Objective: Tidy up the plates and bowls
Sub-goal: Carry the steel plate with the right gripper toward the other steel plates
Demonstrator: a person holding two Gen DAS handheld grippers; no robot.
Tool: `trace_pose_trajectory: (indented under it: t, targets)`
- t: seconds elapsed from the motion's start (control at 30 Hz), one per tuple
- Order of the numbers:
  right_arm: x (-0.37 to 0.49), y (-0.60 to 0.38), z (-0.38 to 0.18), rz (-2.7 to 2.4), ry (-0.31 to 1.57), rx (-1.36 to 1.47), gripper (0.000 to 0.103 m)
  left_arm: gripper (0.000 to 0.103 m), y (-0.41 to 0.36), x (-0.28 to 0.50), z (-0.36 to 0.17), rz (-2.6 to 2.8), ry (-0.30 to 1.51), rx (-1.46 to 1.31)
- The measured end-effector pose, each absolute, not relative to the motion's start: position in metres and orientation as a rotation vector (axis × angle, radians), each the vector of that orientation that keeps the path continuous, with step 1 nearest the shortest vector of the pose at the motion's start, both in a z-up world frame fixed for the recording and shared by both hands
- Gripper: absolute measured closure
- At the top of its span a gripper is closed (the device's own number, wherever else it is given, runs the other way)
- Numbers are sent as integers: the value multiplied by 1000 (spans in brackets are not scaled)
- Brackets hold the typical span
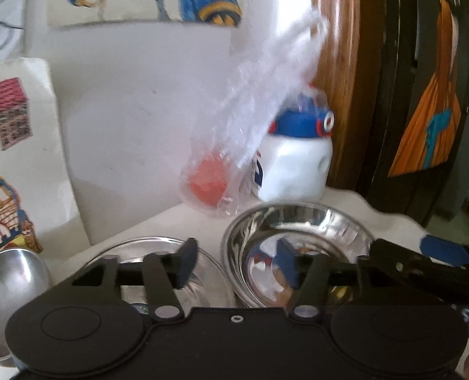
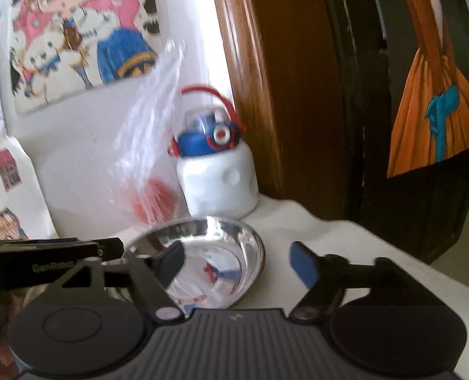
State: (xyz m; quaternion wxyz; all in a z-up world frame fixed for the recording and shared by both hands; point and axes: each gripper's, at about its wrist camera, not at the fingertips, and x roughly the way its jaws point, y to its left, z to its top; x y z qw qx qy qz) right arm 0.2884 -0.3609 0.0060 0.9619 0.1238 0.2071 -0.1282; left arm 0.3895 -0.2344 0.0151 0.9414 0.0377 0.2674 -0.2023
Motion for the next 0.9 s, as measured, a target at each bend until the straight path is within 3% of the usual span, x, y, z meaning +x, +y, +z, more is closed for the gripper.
trace_pose_trajectory:
  t: [0.2,0.27,0.6,0.9]
  targets:
    - [253,-343,44,-267,332,225,2,13,-201,361,48,-422,466,30]
    - [241,-335,57,-271,307,214,0,4,-189,348,60,-423,433,15]
    - [190,-284,99,-256,247,194,0,1,-124,298,107,-434,342,81]
    - [162,-229,105,-198,239,190,0,1,-73,279,114,-401,323,250]
